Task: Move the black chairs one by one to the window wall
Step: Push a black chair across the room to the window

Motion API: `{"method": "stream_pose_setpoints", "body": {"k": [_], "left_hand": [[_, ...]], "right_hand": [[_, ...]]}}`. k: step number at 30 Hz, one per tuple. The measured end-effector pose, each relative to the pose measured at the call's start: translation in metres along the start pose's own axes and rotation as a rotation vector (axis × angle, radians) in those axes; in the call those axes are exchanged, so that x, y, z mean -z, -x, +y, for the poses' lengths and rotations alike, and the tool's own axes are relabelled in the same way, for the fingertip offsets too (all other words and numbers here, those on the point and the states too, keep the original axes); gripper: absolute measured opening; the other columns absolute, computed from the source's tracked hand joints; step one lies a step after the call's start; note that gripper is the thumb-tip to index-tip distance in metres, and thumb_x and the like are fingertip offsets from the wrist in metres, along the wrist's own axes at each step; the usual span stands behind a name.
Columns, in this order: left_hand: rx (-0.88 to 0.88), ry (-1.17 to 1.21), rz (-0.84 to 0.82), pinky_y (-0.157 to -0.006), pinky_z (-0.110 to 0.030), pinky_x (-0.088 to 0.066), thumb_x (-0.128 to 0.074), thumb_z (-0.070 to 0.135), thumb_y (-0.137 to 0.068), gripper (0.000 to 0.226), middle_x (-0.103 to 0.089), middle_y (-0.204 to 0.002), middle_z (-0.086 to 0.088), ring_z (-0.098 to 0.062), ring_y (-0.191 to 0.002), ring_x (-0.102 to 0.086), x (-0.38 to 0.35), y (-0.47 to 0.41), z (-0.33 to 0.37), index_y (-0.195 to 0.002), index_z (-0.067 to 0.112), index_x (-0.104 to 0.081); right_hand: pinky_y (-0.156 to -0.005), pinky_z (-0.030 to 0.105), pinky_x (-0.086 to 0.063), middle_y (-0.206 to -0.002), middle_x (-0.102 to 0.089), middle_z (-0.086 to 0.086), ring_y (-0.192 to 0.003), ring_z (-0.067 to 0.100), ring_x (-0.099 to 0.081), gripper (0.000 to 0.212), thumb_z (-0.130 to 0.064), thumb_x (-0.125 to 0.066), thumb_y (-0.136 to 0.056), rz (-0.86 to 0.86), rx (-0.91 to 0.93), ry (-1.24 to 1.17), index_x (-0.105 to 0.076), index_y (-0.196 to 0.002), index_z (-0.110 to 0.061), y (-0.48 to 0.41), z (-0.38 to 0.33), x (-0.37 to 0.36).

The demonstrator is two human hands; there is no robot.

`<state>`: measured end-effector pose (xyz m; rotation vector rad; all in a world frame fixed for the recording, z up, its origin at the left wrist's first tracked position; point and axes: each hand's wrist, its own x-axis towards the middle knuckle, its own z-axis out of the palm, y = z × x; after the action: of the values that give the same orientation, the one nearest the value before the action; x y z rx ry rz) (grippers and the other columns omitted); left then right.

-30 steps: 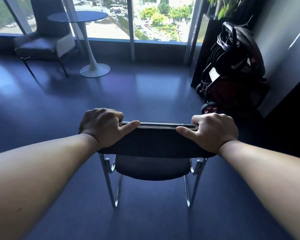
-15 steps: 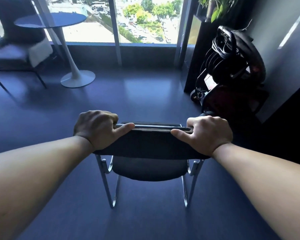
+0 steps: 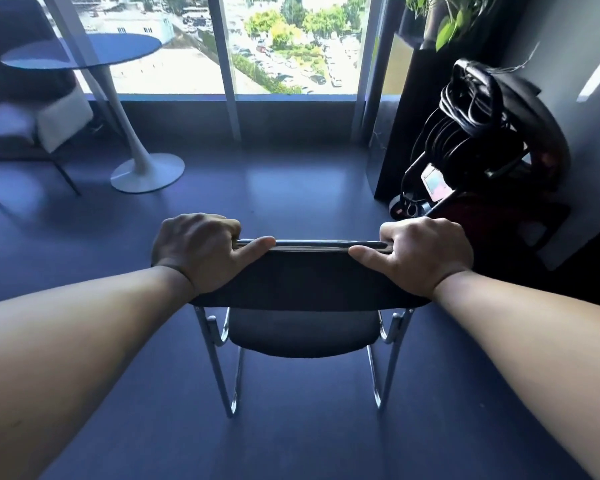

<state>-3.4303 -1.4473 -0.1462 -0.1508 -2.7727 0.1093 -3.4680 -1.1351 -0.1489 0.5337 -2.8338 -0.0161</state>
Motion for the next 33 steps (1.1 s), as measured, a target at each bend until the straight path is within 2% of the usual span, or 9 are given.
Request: {"method": "stream_pose_setpoints", "body": {"k": [4, 9, 21, 26, 33], "left_hand": [[0.011, -0.01, -0.007, -0.059, -0.033, -0.025, -0.006, 0.086, -0.074, 0.082, -0.052, -0.062, 0.005, -0.024, -0.067, -0.045, -0.025, -0.06, -0.007, -0.059, 0.016, -0.045], [0.032, -0.018, 0.003, -0.056, -0.032, -0.024, -0.008, 0.086, -0.075, 0.08, -0.05, -0.059, 0.006, -0.023, -0.065, -0.043, -0.052, -0.13, -0.016, -0.058, 0.016, -0.042], [0.071, 0.017, -0.019, -0.057, -0.031, -0.027, -0.008, 0.087, -0.075, 0.078, -0.054, -0.064, 0.007, -0.021, -0.067, -0.046, -0.101, -0.248, -0.028, -0.058, 0.018, -0.041], [0.054, 0.022, 0.0, -0.058, -0.031, -0.029, -0.008, 0.087, -0.076, 0.078, -0.055, -0.064, 0.007, -0.024, -0.072, -0.057, -0.13, -0.311, -0.049, -0.058, 0.019, -0.041], [0.003, 0.05, 0.006, -0.058, -0.031, -0.029, -0.009, 0.087, -0.075, 0.074, -0.052, -0.063, 0.008, -0.023, -0.074, -0.057, -0.172, -0.408, -0.086, -0.056, 0.022, -0.038]], "right_hand": [[-0.072, 0.035, -0.038, -0.08, -0.064, -0.003, -0.086, 0.028, -0.062, 0.088, -0.096, -0.006, -0.061, 0.004, 0.026, -0.026, -0.054, -0.072, -0.024, -0.066, 0.024, -0.021], [-0.074, 0.036, -0.046, -0.074, -0.061, -0.006, -0.08, 0.026, -0.061, 0.087, -0.097, -0.007, -0.062, 0.005, 0.039, -0.055, -0.052, -0.069, -0.023, -0.143, 0.052, -0.045], [-0.07, 0.035, -0.043, -0.068, -0.058, -0.008, -0.075, 0.026, -0.06, 0.083, -0.096, -0.009, -0.064, 0.004, 0.072, -0.068, -0.048, -0.066, -0.024, -0.272, 0.1, -0.081], [-0.067, 0.035, -0.041, -0.069, -0.058, -0.007, -0.074, 0.026, -0.059, 0.085, -0.097, -0.009, -0.065, 0.004, 0.057, -0.039, -0.05, -0.067, -0.022, -0.331, 0.112, -0.1], [-0.065, 0.033, -0.035, -0.066, -0.055, -0.008, -0.07, 0.024, -0.054, 0.082, -0.095, -0.011, -0.064, -0.004, -0.005, -0.042, -0.047, -0.064, -0.022, -0.418, 0.117, -0.118]]}}
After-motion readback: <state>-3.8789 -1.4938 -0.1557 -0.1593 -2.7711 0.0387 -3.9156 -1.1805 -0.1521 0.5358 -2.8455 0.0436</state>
